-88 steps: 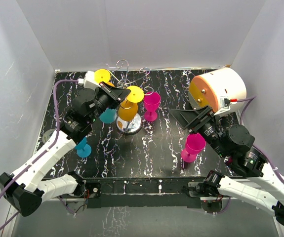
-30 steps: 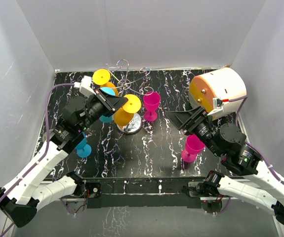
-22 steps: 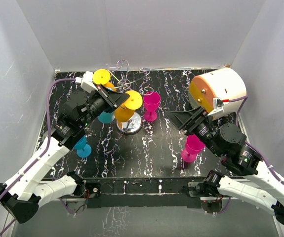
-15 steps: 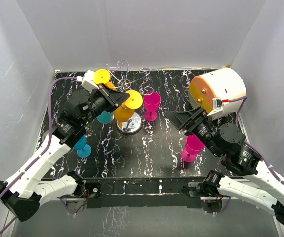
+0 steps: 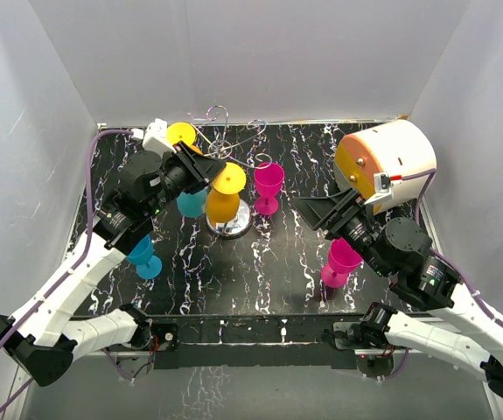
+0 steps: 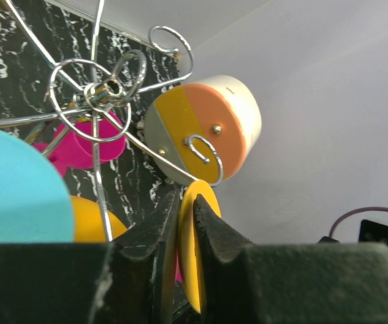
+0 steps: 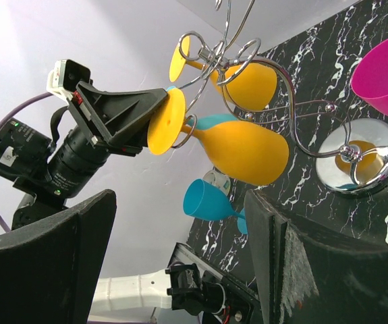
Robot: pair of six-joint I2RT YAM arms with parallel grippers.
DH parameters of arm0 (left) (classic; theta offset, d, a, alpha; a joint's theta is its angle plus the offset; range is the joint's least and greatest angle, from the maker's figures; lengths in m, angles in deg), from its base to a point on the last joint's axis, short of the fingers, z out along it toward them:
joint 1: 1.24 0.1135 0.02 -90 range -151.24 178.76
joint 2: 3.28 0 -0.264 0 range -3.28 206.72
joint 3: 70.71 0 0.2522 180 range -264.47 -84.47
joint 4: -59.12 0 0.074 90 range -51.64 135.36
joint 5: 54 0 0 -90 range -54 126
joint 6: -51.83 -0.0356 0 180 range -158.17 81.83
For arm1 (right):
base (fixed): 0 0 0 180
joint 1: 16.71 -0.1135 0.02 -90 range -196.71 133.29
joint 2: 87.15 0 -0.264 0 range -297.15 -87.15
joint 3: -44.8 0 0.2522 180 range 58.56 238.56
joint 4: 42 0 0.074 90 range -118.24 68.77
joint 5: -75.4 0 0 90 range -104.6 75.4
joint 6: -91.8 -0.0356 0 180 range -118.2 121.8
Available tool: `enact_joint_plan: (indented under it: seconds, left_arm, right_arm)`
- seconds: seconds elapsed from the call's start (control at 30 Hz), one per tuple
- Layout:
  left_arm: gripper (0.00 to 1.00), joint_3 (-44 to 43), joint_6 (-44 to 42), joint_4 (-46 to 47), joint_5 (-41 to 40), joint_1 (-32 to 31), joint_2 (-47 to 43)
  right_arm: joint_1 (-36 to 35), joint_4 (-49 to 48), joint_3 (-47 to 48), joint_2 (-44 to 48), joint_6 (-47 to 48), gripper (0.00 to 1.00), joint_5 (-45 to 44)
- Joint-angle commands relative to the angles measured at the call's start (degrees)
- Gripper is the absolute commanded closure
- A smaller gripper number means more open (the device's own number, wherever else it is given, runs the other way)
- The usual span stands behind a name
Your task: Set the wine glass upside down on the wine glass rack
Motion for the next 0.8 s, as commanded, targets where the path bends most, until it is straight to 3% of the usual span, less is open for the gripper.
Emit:
enact_joint_plan:
  seconds: [0.0, 0.4, 0.77]
  left_arm:
    - [0.81, -3.81, -2.83, -3.28, -3.14, 0.31, -0.43]
    - [0.71, -6.79, -5.27, -7.01, -2.96, 0.37, 0.16]
    - [0.50, -9.84, -10.48, -8.63, -1.50, 0.37, -2.20]
  right_arm:
    - [-0.18, -2.22, 0.56, -0.20, 0.94, 0.25, -0.28]
    - [-0.20, -1.95, -0.16, 0.15, 0.24, 0.25, -0.22]
    - [-0.14, -0.51, -0.17, -0.26, 0.51, 0.25, -0.65]
